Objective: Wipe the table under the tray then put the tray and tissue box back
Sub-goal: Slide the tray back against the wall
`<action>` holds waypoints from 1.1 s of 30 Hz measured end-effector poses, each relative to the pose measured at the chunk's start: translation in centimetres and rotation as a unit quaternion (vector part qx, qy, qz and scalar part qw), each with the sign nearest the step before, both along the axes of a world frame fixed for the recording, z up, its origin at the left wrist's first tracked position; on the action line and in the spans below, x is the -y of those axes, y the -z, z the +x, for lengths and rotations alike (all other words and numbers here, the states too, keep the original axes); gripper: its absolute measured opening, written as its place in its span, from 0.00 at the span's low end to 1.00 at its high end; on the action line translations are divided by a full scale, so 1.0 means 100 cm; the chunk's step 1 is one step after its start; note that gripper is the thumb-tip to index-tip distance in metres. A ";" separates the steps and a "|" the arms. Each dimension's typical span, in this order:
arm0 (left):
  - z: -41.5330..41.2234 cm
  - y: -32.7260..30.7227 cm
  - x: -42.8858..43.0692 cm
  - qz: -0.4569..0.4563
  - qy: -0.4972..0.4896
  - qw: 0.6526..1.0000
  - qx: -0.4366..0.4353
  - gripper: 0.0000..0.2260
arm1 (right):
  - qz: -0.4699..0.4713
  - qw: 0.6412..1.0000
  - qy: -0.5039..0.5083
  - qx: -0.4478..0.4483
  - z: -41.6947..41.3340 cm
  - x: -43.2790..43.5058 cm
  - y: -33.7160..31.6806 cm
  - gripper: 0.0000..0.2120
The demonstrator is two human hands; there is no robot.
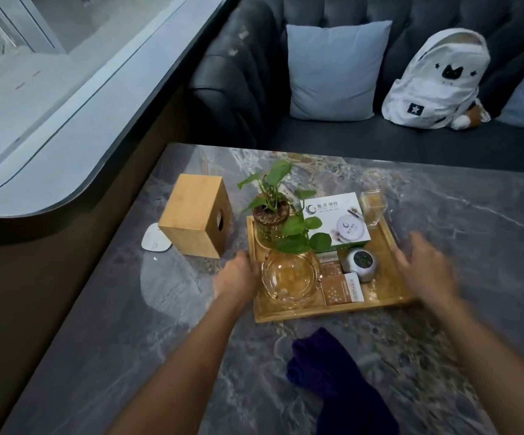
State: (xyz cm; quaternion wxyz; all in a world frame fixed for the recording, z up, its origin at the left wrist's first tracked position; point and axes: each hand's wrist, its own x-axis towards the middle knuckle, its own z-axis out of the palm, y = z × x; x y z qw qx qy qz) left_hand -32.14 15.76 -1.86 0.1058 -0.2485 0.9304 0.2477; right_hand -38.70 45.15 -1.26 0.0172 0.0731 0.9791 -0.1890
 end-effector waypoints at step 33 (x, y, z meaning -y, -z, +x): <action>0.049 -0.077 0.018 -0.039 0.057 0.979 -0.192 0.09 | 0.036 0.988 -0.144 -0.048 0.012 0.002 -0.067 0.13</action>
